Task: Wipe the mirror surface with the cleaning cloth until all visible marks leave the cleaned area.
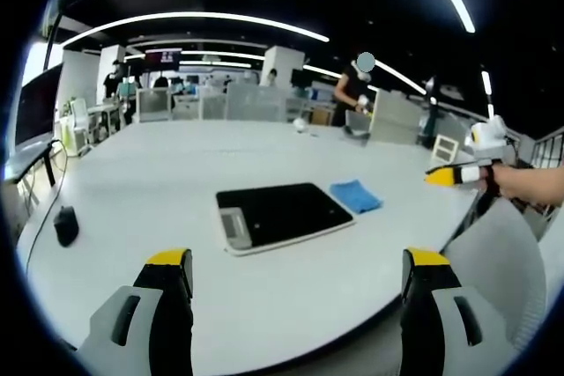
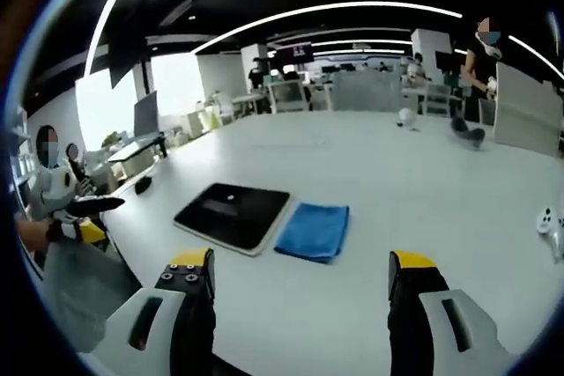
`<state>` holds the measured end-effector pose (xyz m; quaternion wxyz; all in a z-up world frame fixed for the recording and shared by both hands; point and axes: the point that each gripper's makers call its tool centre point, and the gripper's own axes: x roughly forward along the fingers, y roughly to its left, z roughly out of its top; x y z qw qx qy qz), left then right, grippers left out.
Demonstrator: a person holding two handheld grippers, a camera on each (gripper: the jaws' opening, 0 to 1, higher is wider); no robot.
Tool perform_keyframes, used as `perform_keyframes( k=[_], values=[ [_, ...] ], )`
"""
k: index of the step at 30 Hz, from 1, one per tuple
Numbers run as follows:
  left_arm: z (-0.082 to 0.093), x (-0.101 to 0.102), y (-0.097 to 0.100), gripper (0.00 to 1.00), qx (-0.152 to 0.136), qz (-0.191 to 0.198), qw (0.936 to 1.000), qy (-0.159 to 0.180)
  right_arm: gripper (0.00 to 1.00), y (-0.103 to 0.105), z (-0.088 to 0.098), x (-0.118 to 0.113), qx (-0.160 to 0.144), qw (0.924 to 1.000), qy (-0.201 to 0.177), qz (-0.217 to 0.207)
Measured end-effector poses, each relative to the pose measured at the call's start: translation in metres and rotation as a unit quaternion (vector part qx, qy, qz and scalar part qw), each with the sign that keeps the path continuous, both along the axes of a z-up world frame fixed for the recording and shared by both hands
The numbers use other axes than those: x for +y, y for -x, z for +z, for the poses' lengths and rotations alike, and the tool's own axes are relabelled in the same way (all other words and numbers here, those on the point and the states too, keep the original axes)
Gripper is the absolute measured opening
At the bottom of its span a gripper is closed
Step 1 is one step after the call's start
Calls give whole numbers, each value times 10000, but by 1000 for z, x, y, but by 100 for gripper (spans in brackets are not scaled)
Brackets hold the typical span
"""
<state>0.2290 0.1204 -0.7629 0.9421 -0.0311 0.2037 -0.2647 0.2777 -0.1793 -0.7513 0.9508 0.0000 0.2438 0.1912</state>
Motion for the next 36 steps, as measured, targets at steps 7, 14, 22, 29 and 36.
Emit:
perform_keyframes(
  k=[7, 14, 22, 29, 36],
  values=[
    [0, 1, 0, 99, 14, 15, 10000, 21, 69, -16, 3, 4, 42, 9997, 181, 166],
    [0, 1, 0, 99, 19, 30, 10000, 33, 66, -31, 2, 10, 101, 9989, 310, 323],
    [-1, 1, 0, 99, 45, 18, 10000, 38, 58, -45, -10, 11, 270, 9973, 519, 453],
    [-2, 0, 1, 99, 79, -25, 10000, 12, 53, -57, -15, 12, 273, 9955, 727, 534],
    [-2, 0, 0, 99, 93, -29, 9999, 37, 52, -70, -25, 16, 352, 9934, 862, 667]
  ],
)
